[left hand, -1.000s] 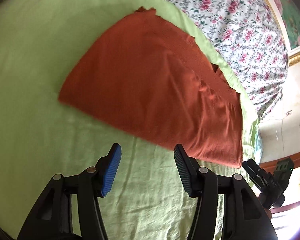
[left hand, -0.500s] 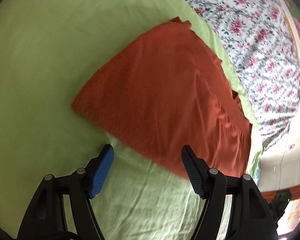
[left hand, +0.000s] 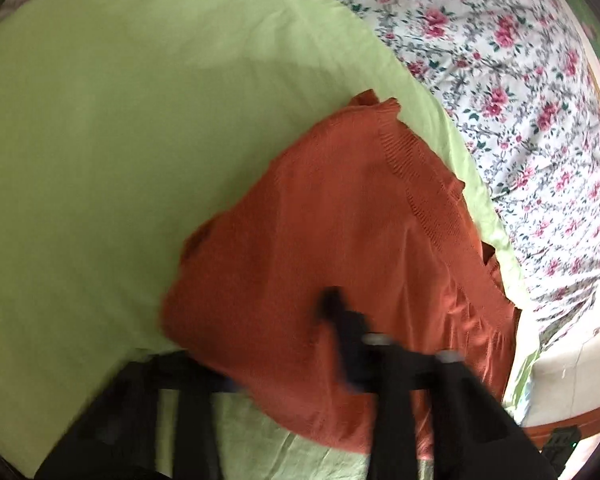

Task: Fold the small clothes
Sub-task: 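Move both grippers to one long side of the folded sweater, then grasp the sweater side with the left gripper while the right gripper grasps beside it, then fold the gripped side over the sweater's middle with both grippers and release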

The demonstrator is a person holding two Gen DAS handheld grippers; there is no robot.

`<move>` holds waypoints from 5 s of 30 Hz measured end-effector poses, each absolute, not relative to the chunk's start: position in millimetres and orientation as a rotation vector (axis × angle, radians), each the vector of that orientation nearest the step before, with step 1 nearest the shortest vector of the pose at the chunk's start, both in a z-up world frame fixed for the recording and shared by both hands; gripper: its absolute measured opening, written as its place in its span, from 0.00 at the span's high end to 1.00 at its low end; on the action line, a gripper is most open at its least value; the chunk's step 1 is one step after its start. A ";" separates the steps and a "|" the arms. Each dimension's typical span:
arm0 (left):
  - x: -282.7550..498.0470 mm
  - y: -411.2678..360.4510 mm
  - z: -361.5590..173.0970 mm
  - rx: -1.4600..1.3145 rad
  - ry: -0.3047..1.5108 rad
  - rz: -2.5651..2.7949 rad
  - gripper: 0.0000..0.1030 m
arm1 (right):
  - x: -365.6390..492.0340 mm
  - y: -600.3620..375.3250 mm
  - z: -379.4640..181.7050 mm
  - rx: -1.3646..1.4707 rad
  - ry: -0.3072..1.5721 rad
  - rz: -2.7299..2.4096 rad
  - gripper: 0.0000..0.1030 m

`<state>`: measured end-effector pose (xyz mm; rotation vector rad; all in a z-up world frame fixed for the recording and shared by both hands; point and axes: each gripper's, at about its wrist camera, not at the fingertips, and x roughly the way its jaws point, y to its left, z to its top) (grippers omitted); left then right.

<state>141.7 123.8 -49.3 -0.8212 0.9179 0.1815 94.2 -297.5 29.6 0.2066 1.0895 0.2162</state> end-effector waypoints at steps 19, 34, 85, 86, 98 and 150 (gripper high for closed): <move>179.7 -125.8 -13.7 -0.182 0.969 -0.245 0.91 | 182.7 -301.0 33.9 0.442 1.166 0.447 0.37; 165.1 -145.4 4.2 -0.054 0.925 -0.280 0.91 | 277.3 -193.3 -13.8 0.252 1.278 0.546 0.85; 261.2 -63.1 -71.6 -0.481 1.210 -0.352 0.22 | 197.2 -364.6 9.8 0.363 1.166 0.304 0.22; 265.6 -63.3 -79.4 -0.505 1.220 -0.358 0.22 | 198.2 -364.0 8.6 0.363 1.168 0.313 0.22; 238.3 -54.4 -49.5 -0.525 1.064 -0.408 0.75 | 201.7 -342.5 8.4 0.326 1.192 0.371 0.72; 80.9 153.7 -39.6 -0.597 1.055 0.055 0.48 | 186.6 -112.8 10.2 0.127 1.163 0.620 0.89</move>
